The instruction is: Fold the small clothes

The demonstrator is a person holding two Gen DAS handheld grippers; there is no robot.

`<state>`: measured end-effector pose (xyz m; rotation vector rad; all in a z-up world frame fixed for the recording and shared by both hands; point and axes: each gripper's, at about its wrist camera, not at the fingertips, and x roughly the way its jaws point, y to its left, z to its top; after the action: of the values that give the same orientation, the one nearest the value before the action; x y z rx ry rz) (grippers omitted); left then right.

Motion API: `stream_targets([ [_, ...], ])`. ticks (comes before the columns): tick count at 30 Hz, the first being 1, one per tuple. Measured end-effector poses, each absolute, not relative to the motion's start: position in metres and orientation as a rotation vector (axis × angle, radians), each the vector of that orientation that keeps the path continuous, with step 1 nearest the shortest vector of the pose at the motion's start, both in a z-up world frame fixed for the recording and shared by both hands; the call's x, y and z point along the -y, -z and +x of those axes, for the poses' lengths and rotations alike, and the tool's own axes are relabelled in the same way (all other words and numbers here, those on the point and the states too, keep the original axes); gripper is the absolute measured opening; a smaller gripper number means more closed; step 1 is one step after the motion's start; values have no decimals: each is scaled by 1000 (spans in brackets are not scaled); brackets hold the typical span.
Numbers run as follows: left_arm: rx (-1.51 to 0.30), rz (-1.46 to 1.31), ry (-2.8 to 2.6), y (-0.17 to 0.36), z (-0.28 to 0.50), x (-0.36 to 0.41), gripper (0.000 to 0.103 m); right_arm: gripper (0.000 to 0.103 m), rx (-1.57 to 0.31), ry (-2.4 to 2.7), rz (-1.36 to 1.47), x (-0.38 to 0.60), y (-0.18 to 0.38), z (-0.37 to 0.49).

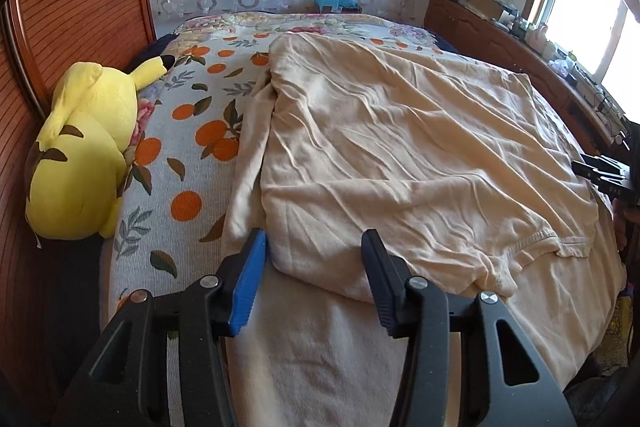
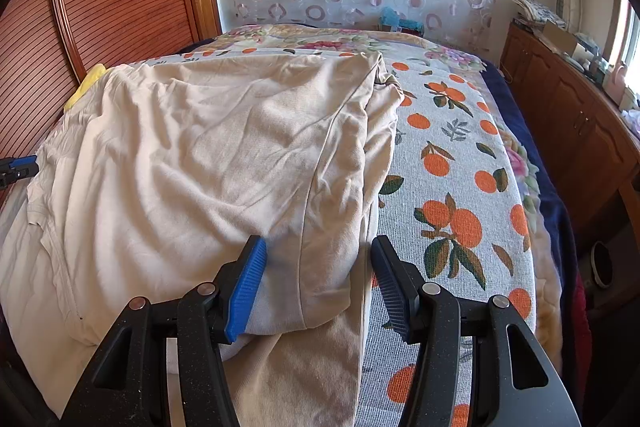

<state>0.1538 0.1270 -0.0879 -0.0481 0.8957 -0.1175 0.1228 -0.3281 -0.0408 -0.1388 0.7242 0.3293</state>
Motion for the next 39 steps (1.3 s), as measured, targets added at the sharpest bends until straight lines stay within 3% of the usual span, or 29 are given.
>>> stream_targets([
  [24,-870,5,103,92,153,-121,52,57,-766,-364,-37,332,35,98],
  [27,-870,3,104,92,153,-121,52,47,-766,-340,-59,326,39,102],
  [28,-870,3,104,92,153,-121,52,33,-756,-331,-75,325,39,102],
  [29,-870,5,103,92,153,-121,52,27,-749,-328,-89,322,39,102],
  [31,-867,8,96,92,153,-120,37,11,-739,-342,-100,321,38,101],
  [33,-872,0,110,90,153,-121,23,9,-723,-349,-116,319,37,99],
  [36,-876,-13,127,86,153,-122,12,9,-699,-351,-147,316,34,94],
  [39,-861,-22,140,78,151,-125,7,8,-662,-356,-154,316,28,88],
])
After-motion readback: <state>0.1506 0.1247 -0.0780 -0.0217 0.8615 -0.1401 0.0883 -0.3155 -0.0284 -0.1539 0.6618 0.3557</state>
